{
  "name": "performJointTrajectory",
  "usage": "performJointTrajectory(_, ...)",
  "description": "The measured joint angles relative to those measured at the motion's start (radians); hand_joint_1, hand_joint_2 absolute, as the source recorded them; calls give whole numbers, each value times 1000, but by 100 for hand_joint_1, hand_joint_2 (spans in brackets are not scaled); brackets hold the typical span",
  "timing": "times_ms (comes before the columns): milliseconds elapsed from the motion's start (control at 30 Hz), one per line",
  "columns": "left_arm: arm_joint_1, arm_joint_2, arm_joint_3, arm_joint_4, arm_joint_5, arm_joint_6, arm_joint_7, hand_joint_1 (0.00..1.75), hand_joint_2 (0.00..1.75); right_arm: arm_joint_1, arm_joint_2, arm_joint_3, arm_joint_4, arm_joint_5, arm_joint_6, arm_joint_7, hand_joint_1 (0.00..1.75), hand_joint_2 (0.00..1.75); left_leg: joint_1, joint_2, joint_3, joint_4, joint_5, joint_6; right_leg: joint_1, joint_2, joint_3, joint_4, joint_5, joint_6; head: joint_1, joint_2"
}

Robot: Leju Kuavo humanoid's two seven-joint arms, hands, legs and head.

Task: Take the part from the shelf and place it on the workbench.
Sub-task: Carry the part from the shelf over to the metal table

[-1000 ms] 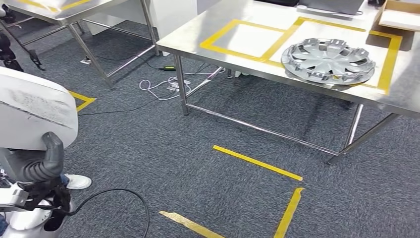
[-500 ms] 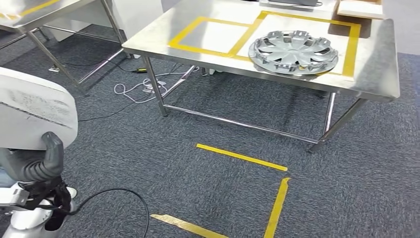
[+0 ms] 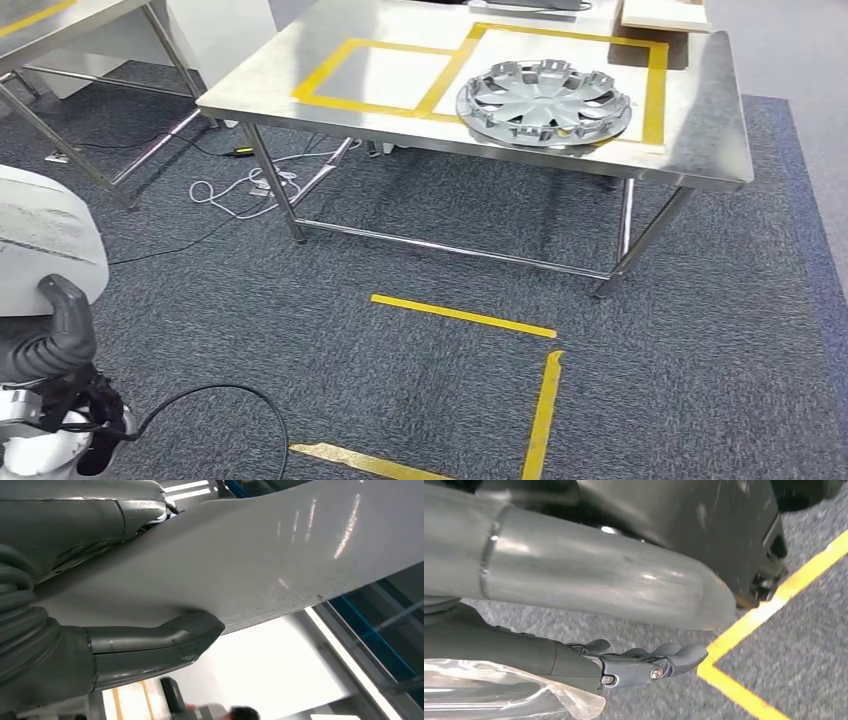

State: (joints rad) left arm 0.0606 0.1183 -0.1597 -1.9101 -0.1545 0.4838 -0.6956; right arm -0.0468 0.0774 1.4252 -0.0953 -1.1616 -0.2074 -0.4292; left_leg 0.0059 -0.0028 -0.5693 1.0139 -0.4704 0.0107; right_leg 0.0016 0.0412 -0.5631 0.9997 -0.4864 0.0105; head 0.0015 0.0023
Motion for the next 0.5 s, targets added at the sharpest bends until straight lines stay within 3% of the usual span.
performJointTrajectory(67,3,0,2,-6,-12,13,-1,175,175,1,0,0,0,1,1,-3,0,0,4,3,2,-7,5,11,-2,-10,-19,33,-26,10,4,0)
performJointTrajectory(167,8,0,3,-10,-21,26,-1,175,175,1,0,0,1,3,5,-3,0,0,6,10,1,-11,6,19,-7,-30,-109,216,-114,23,9,0)
performJointTrajectory(200,9,0,3,-10,-21,28,-1,175,175,2,0,0,1,3,5,-2,0,0,5,12,1,-10,6,19,-8,-32,-135,270,-129,26,9,0)
performJointTrajectory(233,10,0,3,-10,-21,29,-1,175,175,3,0,0,1,3,6,-2,0,0,5,13,2,-10,5,19,-9,-33,-147,292,-127,28,10,0)
performJointTrajectory(267,11,0,3,-10,-21,31,-1,175,175,4,0,0,1,3,6,-2,0,0,5,13,2,-10,5,19,-10,-33,-136,270,-105,29,9,0)
performJointTrajectory(367,11,0,3,-11,-22,33,-1,175,175,2,0,0,3,3,6,-2,0,0,4,13,6,-8,2,12,-9,-42,-32,64,-15,22,9,0)
performJointTrajectory(433,11,1,4,-12,-23,34,-1,175,175,1,0,0,3,5,8,-2,0,0,1,14,6,-6,0,2,-6,-46,4,0,-4,13,8,0)
performJointTrajectory(500,12,1,4,-13,-23,34,-1,175,175,3,0,0,3,8,13,-2,0,0,2,14,6,-7,1,-9,-3,-43,7,-1,-3,3,8,0)
